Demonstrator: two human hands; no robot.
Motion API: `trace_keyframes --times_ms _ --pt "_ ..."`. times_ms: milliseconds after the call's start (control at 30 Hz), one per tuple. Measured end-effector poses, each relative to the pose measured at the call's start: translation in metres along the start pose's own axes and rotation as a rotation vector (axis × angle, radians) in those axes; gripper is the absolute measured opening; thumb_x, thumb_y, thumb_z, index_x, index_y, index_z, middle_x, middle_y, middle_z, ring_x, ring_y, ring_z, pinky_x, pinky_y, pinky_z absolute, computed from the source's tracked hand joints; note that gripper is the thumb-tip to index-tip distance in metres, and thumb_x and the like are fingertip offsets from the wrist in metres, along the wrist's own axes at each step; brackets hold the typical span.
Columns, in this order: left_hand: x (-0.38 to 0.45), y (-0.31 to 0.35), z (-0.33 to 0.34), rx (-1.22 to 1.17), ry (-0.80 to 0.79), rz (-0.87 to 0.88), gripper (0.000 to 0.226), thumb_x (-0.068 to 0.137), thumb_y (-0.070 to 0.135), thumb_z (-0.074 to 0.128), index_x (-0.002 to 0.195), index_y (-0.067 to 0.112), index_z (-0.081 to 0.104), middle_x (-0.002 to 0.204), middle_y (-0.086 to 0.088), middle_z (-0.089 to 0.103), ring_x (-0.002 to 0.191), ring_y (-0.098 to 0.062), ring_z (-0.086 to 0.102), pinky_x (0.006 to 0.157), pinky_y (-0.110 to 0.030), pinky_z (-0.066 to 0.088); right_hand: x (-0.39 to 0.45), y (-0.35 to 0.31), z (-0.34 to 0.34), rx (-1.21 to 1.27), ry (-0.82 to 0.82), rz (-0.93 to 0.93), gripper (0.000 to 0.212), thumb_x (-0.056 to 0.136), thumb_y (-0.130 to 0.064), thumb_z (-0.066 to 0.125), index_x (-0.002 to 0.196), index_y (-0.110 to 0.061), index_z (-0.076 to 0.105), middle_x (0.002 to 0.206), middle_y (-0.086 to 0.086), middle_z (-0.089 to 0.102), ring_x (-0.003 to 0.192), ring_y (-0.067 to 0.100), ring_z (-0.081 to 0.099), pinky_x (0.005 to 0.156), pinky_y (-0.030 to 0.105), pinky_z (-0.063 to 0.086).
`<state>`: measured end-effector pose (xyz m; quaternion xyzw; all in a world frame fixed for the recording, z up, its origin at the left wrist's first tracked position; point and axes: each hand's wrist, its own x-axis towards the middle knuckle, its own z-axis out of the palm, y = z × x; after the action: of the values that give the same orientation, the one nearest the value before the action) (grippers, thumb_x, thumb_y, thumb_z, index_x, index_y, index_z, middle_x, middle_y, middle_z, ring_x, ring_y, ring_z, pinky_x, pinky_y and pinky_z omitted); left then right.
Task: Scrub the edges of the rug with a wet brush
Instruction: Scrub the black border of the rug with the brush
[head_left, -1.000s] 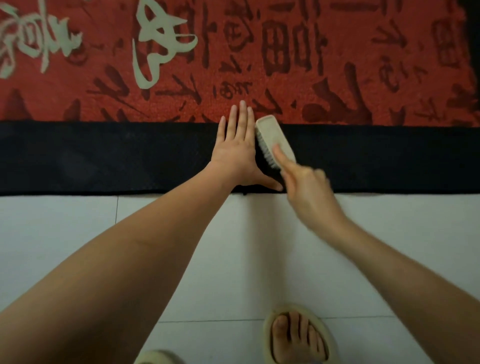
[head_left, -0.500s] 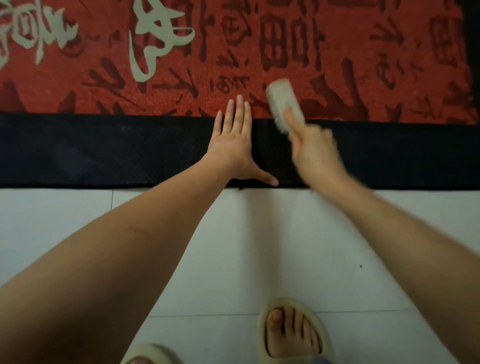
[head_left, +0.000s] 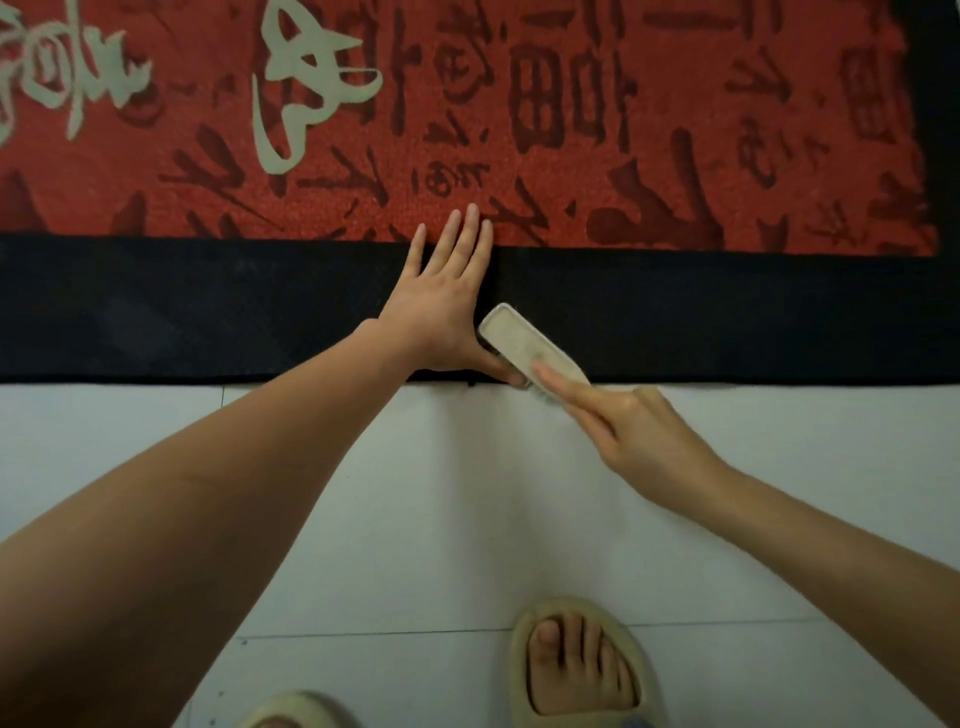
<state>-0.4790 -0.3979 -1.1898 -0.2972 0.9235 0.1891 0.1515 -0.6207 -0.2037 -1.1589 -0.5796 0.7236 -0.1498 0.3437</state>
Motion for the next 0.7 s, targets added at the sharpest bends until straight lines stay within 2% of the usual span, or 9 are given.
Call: trace_keyframes --times_ms 133,233,300,333,400,467,500,600,700 --pt "0.0 0.004 -0.003 -0.009 -0.006 -0.001 0.156 0.046 0.095 0.055 0.153 0.009 -0.02 0.159 -0.01 -0.028 0.145 -0.025 -0.029 0.118 -0.05 -0.017 0.04 0.004 -0.008 -0.085 0.232 0.13 0.05 0.097 -0.019 0.046 0.142 -0.04 0.04 0.101 0.025 0.068 0.085 0.042 0.064 0.079 0.046 0.051" --pt "-0.002 0.0 -0.003 0.014 -0.071 0.027 0.156 0.048 0.088 0.064 0.151 0.011 -0.024 0.157 -0.01 -0.033 0.143 -0.026 -0.033 0.116 -0.049 -0.02 0.002 -0.017 0.026 -0.011 0.068 0.133 0.053 0.101 -0.024 0.041 0.143 -0.055 0.029 0.086 0.025 0.066 0.072 0.04 0.059 0.07 0.045 0.05" --pt "-0.005 -0.009 -0.011 0.007 -0.143 0.077 0.152 0.053 0.08 0.071 0.152 0.015 -0.024 0.156 -0.008 -0.035 0.142 -0.025 -0.034 0.116 -0.046 -0.02 -0.03 -0.021 0.024 -0.002 -0.041 0.114 0.051 0.1 -0.035 0.038 0.137 -0.067 0.023 0.086 0.018 0.067 0.064 0.029 0.058 0.066 0.042 0.05" --pt "-0.008 -0.015 -0.016 -0.04 -0.176 0.098 0.146 0.058 0.077 0.072 0.153 0.017 -0.022 0.156 -0.006 -0.035 0.142 -0.023 -0.034 0.117 -0.044 -0.02 -0.036 -0.017 0.019 0.002 -0.007 0.097 0.05 0.099 -0.036 0.038 0.136 -0.067 0.024 0.091 0.016 0.069 0.063 0.025 0.059 0.066 0.042 0.051" --pt "-0.013 -0.023 -0.018 -0.151 -0.19 0.116 0.127 0.073 0.066 0.071 0.154 0.021 -0.015 0.157 -0.006 -0.032 0.143 -0.021 -0.032 0.118 -0.041 -0.018 -0.037 -0.013 0.012 0.054 0.202 0.16 0.051 0.099 -0.03 0.043 0.139 -0.06 0.03 0.092 0.015 0.07 0.06 0.02 0.06 0.063 0.042 0.051" --pt "-0.019 -0.026 -0.008 -0.155 -0.109 0.108 0.114 0.082 0.058 0.067 0.155 0.02 -0.012 0.157 -0.012 -0.031 0.144 -0.023 -0.031 0.12 -0.041 -0.016 -0.03 -0.019 0.018 0.143 0.398 0.311 0.049 0.101 -0.024 0.043 0.142 -0.05 0.035 0.083 0.014 0.068 0.059 0.02 0.056 0.06 0.038 0.047" --pt "-0.022 -0.026 -0.002 -0.123 -0.067 0.094 0.115 0.082 0.058 0.067 0.155 0.02 -0.013 0.157 -0.014 -0.031 0.144 -0.025 -0.031 0.119 -0.04 -0.017 -0.024 -0.029 0.028 0.173 0.427 0.388 0.049 0.102 -0.022 0.042 0.144 -0.046 0.034 0.082 0.012 0.067 0.062 0.022 0.056 0.062 0.037 0.045" --pt "-0.022 -0.023 0.003 -0.075 -0.083 0.062 0.121 0.08 0.058 0.069 0.154 0.018 -0.018 0.157 -0.014 -0.032 0.144 -0.027 -0.031 0.117 -0.04 -0.017 -0.008 -0.069 0.066 0.104 0.275 0.358 0.059 0.102 -0.014 0.037 0.15 -0.042 0.018 0.076 0.012 0.059 0.07 0.034 0.058 0.064 0.041 0.046" --pt "-0.021 -0.025 -0.002 -0.066 -0.117 0.048 0.124 0.078 0.059 0.071 0.154 0.018 -0.018 0.157 -0.012 -0.032 0.144 -0.027 -0.03 0.119 -0.042 -0.014 -0.013 -0.053 0.054 -0.196 0.047 0.275 0.07 0.101 -0.012 0.033 0.146 -0.05 -0.005 0.08 0.016 0.058 0.077 0.038 0.06 0.065 0.041 0.043"
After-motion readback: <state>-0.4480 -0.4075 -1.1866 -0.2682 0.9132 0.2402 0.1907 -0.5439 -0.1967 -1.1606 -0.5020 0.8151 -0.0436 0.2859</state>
